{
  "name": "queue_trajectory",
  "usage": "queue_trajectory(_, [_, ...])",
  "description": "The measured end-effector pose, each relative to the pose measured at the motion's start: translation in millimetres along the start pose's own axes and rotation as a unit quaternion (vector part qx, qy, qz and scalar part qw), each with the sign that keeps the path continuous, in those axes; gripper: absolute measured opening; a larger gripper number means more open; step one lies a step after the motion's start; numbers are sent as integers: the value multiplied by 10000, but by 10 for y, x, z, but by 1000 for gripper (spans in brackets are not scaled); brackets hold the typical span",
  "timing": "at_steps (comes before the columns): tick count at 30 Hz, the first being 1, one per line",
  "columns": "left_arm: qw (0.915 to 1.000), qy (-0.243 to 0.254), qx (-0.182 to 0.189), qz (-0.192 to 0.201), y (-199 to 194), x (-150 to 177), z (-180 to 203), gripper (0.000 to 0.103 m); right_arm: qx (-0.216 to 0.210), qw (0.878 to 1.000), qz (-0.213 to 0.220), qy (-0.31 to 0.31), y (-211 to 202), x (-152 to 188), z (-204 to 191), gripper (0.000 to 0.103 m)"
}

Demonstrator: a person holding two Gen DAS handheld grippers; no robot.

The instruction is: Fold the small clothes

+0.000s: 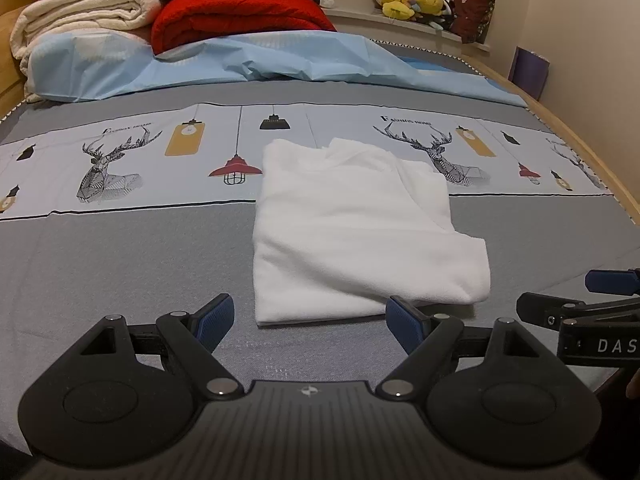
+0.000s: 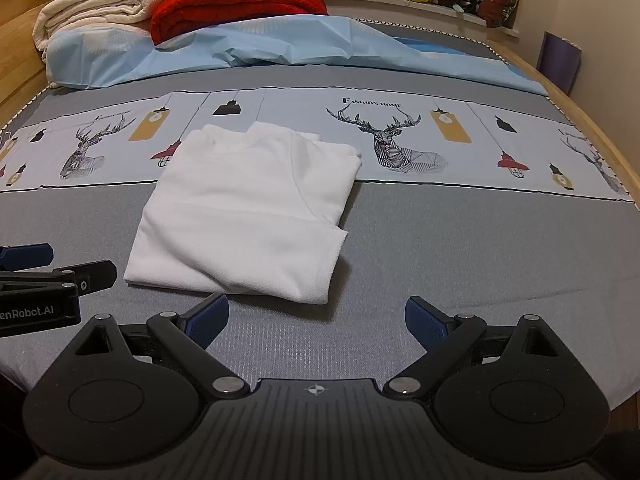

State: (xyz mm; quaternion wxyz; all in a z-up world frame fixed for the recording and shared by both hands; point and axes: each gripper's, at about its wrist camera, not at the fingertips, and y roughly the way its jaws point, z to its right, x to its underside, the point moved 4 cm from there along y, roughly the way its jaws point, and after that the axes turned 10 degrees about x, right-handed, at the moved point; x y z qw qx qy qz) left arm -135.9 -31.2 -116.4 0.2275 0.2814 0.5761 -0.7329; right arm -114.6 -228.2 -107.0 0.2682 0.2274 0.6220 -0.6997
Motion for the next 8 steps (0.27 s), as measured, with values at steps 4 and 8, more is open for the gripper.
queue_trajectory(4, [10000,15,18,22,-1,-3,10,87,10,10000,-3,9,-2,0,-9,95])
queue_trajectory(8, [10000,25,32,41,-1,0,16,87,-4,10000,-4,2,-1,-5,0,95])
